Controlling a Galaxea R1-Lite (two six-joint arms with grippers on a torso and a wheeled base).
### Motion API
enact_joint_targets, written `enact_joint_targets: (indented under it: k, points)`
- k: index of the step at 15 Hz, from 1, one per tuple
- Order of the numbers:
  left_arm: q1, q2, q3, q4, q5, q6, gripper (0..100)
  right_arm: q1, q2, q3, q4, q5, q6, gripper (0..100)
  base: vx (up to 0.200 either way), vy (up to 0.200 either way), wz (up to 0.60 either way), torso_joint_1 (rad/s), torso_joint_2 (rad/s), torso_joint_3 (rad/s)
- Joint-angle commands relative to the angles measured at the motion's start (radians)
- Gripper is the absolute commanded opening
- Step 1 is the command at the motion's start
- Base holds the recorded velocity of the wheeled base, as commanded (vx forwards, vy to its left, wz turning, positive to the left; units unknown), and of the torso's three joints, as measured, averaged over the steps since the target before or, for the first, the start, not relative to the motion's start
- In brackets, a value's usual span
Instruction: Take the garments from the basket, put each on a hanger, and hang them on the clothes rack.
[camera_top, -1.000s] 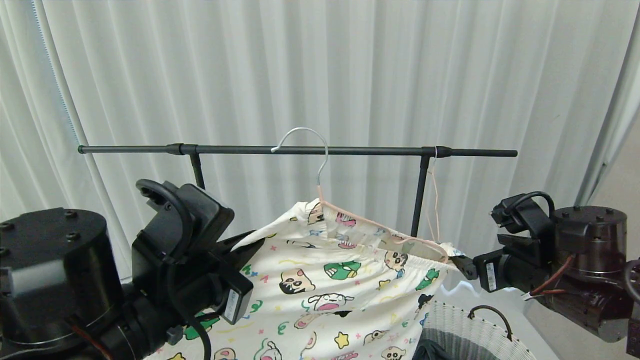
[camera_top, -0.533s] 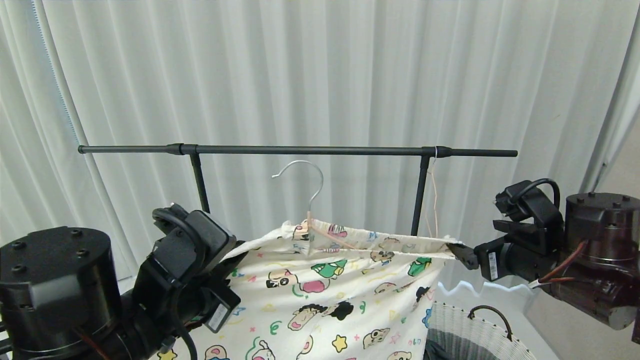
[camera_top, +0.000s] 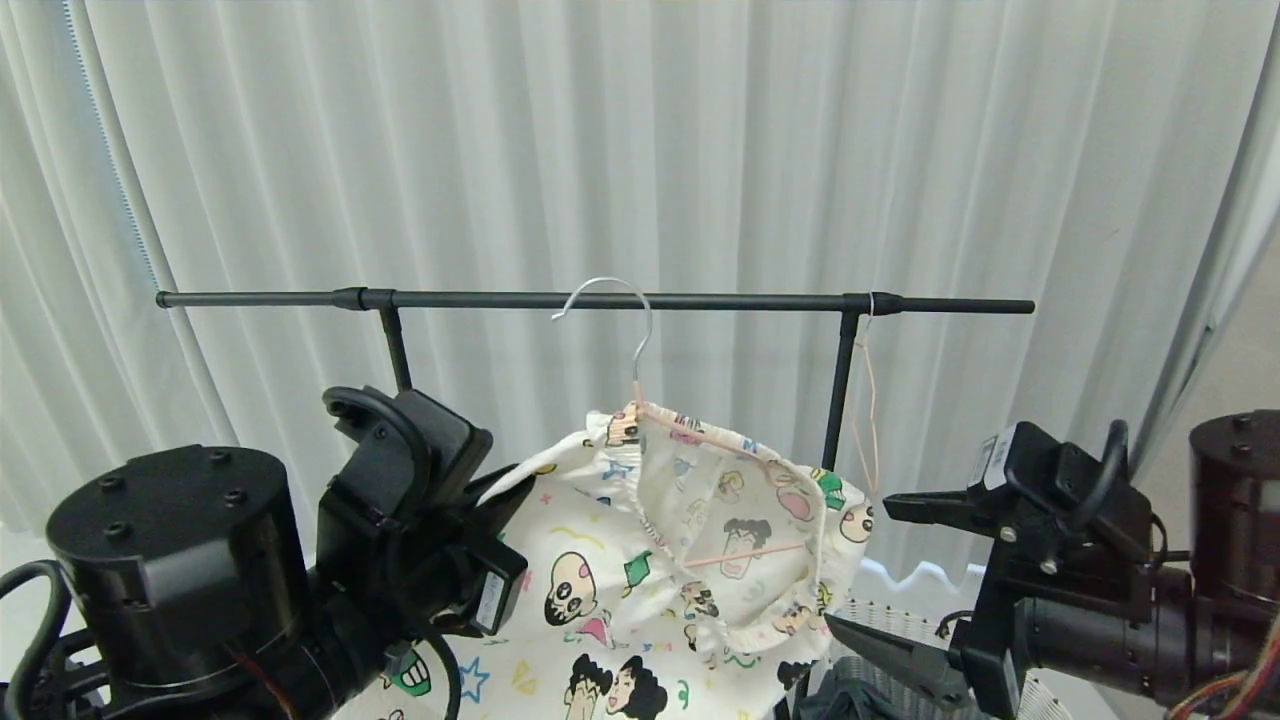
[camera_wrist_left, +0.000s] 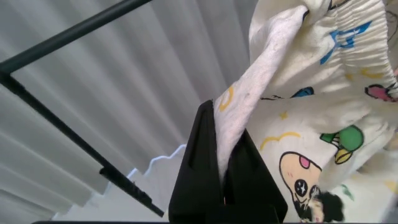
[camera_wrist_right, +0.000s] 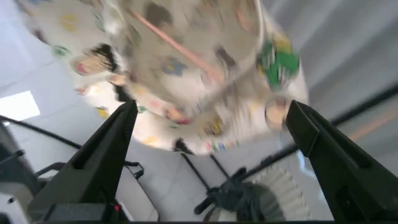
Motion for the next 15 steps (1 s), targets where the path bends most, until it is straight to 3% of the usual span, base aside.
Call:
enact_joint_targets:
  k: [1, 4, 8, 11, 15]
  points:
    - [-0.037, 0.008, 0.014, -0.006, -0.003, -0.002, 0, 0.018, -0.032, -0.038, 0.025, 0.021, -0.009, 100, 0.000, 0.000, 0.00, 0.000, 0.00, 0.000]
    - [-0.132, 0.006, 0.036, -0.006, -0.005, -0.008, 0, 0.018, -0.008, -0.114, 0.119, 0.104, -0.064, 100, 0.000, 0.000, 0.00, 0.000, 0.00, 0.000]
    - [-0.261, 0.006, 0.036, -0.007, -0.005, 0.001, 0, 0.025, 0.026, -0.121, 0.194, 0.194, -0.156, 100, 0.000, 0.000, 0.00, 0.000, 0.00, 0.000]
    - [-0.294, 0.005, 0.033, -0.009, -0.005, 0.006, 0, 0.025, 0.024, -0.121, 0.235, 0.239, -0.156, 100, 0.000, 0.000, 0.00, 0.000, 0.00, 0.000]
    - [-0.330, 0.006, 0.036, -0.055, -0.002, 0.032, 0, 0.020, 0.024, -0.117, 0.280, 0.240, -0.144, 100, 0.000, 0.000, 0.00, 0.000, 0.00, 0.000]
